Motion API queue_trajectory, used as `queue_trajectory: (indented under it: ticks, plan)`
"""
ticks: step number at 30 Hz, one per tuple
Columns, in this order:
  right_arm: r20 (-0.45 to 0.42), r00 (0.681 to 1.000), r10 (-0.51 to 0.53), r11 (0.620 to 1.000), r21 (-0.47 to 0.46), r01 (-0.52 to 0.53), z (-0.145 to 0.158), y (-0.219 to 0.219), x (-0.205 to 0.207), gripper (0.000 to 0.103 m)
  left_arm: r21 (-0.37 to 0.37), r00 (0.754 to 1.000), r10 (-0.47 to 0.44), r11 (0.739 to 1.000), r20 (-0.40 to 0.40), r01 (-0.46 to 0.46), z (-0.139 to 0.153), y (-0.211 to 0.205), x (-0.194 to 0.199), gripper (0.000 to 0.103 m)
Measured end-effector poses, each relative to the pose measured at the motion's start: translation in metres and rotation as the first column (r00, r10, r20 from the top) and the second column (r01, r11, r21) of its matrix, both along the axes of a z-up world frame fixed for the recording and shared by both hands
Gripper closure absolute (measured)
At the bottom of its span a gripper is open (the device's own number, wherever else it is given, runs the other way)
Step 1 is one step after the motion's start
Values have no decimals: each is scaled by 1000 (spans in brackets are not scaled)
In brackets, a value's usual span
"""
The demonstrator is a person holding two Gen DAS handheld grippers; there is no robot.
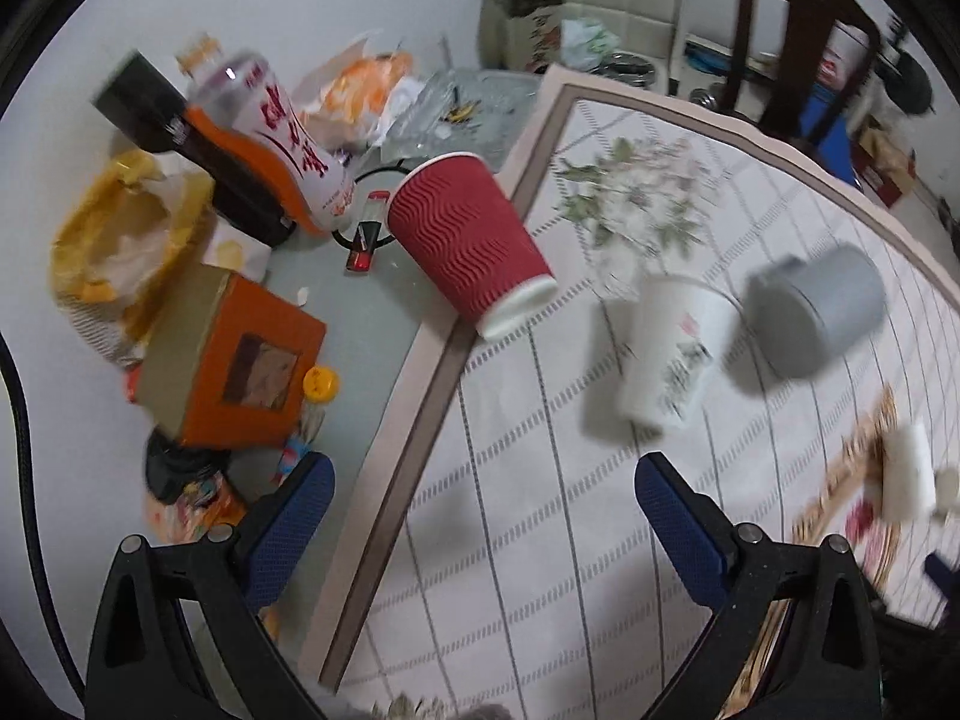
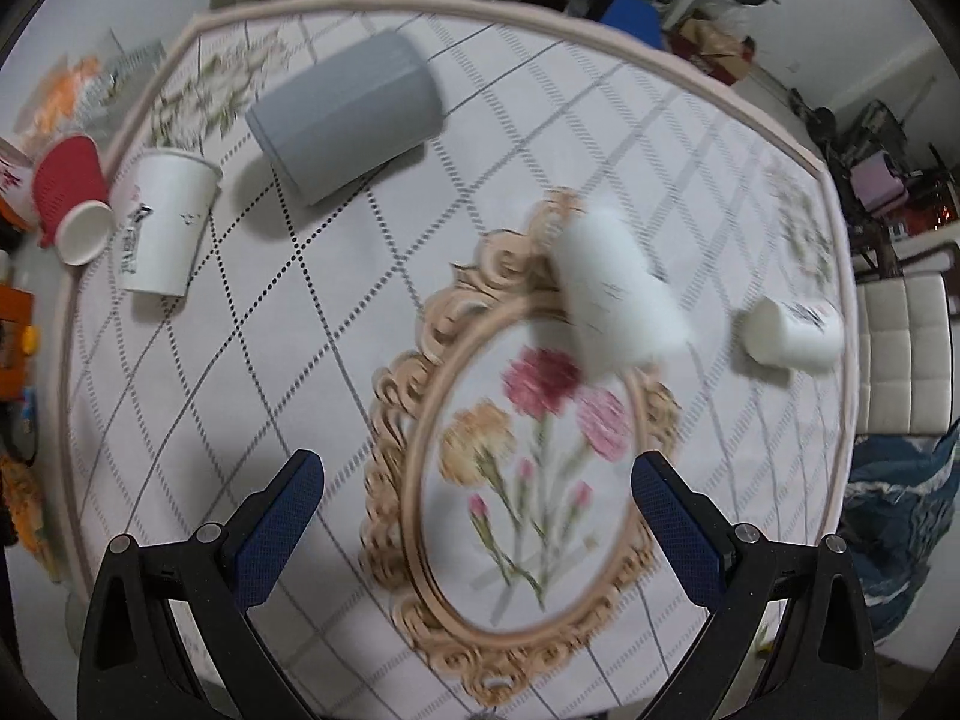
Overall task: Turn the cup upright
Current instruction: 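Reach the left gripper to the red ribbed cup lying on its side and grasp it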
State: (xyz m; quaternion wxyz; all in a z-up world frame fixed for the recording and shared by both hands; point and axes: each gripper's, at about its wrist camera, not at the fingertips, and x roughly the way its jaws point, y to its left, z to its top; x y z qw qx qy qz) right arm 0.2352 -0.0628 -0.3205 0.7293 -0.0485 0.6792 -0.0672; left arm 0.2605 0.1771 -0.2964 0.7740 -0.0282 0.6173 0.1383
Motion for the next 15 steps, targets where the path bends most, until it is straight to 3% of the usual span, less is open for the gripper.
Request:
queue_trajectory:
  ticks: [5, 9, 15]
  plan:
    - [-58, 998, 3, 1000, -25, -5, -35, 19, 34, 0, -111, 997, 81, 990, -18, -82, -23, 35, 37, 1]
    - [-88, 996, -13, 999, -33, 10, -54, 28, 54, 0, -217, 986, 161, 962, -42, -167, -41, 59, 63, 1]
    - [-102, 994, -33, 999, -29, 30, -72, 44, 80, 0, -284, 976, 207, 934, -69, -218, -66, 75, 95, 1]
